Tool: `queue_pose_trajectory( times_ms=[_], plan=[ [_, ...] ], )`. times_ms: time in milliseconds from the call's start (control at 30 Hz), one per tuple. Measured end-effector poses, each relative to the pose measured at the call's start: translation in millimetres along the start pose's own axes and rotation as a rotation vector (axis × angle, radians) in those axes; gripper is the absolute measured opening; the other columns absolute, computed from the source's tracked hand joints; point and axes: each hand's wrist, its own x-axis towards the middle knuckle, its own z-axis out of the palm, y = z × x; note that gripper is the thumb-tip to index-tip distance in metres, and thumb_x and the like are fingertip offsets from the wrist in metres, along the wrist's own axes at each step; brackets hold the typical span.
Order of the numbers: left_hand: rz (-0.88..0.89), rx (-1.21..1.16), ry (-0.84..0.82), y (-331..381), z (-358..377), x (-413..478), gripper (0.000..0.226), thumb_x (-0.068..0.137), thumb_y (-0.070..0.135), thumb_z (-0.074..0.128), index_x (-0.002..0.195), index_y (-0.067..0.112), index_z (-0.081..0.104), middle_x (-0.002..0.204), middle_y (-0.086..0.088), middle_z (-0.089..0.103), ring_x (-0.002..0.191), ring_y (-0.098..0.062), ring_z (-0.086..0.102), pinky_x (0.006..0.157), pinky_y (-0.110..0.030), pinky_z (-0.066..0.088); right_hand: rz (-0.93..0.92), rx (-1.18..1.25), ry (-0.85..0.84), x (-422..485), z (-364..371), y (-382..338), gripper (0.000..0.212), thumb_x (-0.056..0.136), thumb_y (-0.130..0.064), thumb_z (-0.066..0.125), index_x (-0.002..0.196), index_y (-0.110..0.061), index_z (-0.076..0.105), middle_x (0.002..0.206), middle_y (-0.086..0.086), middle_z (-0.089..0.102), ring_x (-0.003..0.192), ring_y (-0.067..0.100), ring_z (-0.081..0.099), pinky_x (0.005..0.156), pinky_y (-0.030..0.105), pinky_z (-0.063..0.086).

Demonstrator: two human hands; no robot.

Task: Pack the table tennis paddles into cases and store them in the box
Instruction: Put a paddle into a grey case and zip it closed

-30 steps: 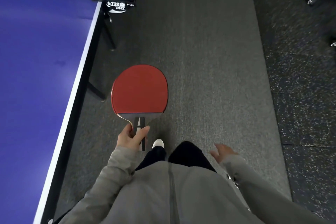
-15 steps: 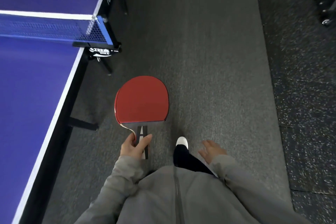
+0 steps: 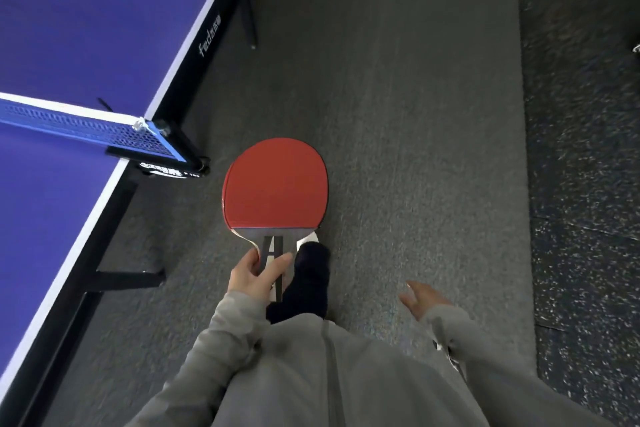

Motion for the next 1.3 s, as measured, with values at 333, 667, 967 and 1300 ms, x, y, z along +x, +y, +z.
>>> queue_pose_trajectory(
  times_ms=[333, 667, 967, 1300],
  plan=[
    [-0.012, -0.089, 0.01, 126.7, 32.6, 145.3, 0.034, 0.059, 0.035, 0.07, 0.069, 0.009, 0.051, 0.067, -0.013, 0.052, 0.068, -0.026, 0.05, 0.066, -0.04, 0.044, -0.155, -0.269, 0.052, 94.3, -172.9, -139.1, 0.059, 0.099, -0.05, 0.026, 0.151, -0.027, 0.011, 0.159, -0.002, 0.009, 0.146, 0.022, 0.01, 0.117, 0.049, 0.01],
    [-0.078, -0.222, 0.252, 189.8, 29.7, 240.4, 0.045, 0.052, 0.041, 0.071, 0.074, 0.006, 0.055, 0.074, -0.018, 0.058, 0.072, -0.028, 0.056, 0.072, -0.045, 0.047, -0.313, -0.448, 0.076, 176.2, -294.1, -239.0, 0.061, 0.097, -0.054, 0.026, 0.15, -0.032, 0.007, 0.16, -0.006, 0.001, 0.147, 0.018, -0.003, 0.115, 0.053, 0.004],
    [-0.081, -0.429, 0.639, 241.5, 37.6, 327.4, 0.024, 0.08, 0.019, 0.072, 0.076, 0.002, 0.054, 0.067, -0.012, 0.052, 0.059, -0.022, 0.047, 0.052, -0.024, 0.044, -0.416, -0.586, 0.004, 264.5, -423.5, -327.0, 0.06, 0.097, -0.054, 0.027, 0.15, -0.033, 0.01, 0.16, -0.006, 0.007, 0.147, 0.019, 0.006, 0.117, 0.051, 0.01],
    [-0.112, -0.611, 0.981, 264.6, 14.8, 361.9, 0.042, 0.052, 0.054, 0.071, 0.066, 0.017, 0.058, 0.067, -0.009, 0.051, 0.068, -0.023, 0.049, 0.068, -0.039, 0.041, -0.628, -0.847, 0.035, 310.2, -497.7, -457.1, 0.061, 0.097, -0.054, 0.023, 0.15, -0.032, 0.004, 0.16, -0.006, 0.001, 0.147, 0.017, 0.002, 0.117, 0.047, 0.012]
  ],
)
